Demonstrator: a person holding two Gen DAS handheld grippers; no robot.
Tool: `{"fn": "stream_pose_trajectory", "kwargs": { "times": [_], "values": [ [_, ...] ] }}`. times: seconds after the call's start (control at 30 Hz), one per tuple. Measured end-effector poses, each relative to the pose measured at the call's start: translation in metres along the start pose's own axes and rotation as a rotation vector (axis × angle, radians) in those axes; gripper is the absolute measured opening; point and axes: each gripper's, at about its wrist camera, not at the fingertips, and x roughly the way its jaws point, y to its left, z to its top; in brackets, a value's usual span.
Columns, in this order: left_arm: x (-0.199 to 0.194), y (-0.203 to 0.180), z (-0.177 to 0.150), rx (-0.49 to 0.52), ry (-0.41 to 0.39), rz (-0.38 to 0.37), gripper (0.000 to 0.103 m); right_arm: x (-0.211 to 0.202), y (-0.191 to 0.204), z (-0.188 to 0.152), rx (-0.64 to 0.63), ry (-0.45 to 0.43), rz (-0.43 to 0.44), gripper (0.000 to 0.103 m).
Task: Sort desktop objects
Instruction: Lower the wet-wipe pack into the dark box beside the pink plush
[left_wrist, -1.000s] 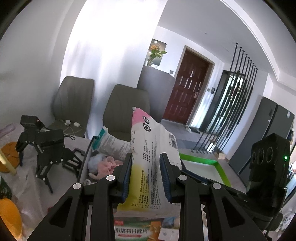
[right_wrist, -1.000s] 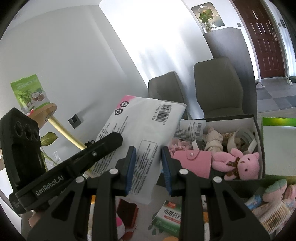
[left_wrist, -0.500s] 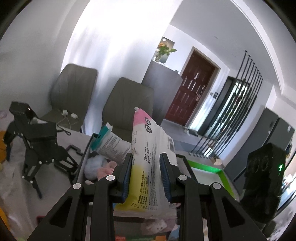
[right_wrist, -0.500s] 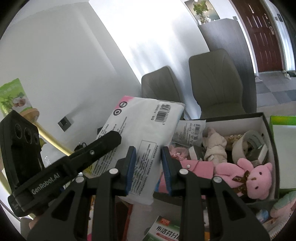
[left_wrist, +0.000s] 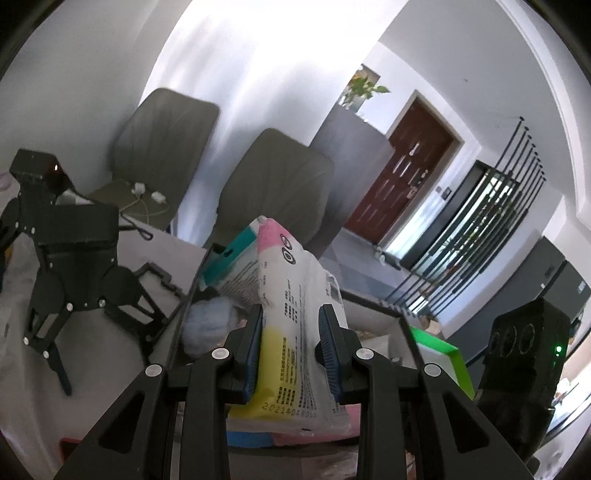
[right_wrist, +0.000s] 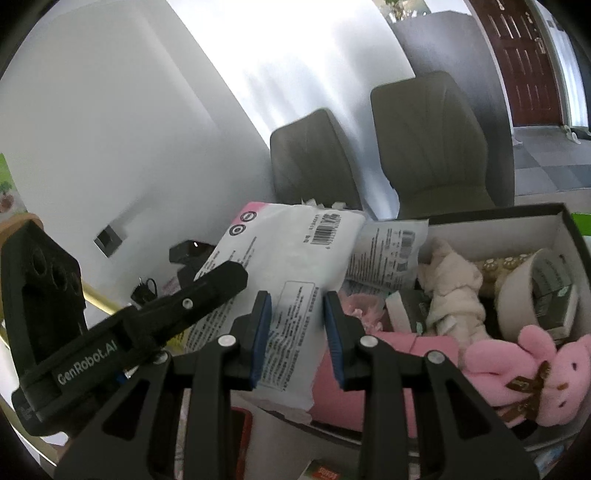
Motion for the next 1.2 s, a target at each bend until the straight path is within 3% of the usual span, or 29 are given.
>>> {"fn": "stream_pose_trajectory", "kwargs": {
  "times": [0.63, 1.03, 1.2],
  "values": [
    [0.039, 0.036, -0.018, -0.07, 0.142, 0.052, 0.03, 0.032, -0.014, -0.018, -0.009, 0.102, -0.072, 0.03],
    [0.032, 0.037, -0.016, -0.048, 0.15, 0.143, 0.03, 0.039, -0.018, -0.019, 0.001, 0.117, -0.038, 0.03],
    [0.029, 0.041, -0.014, -0.068, 0.154, 0.125, 0.03, 0.037, -0.016, -0.018, -0.005, 0.118, -0.057, 0.035]
  ]
}}
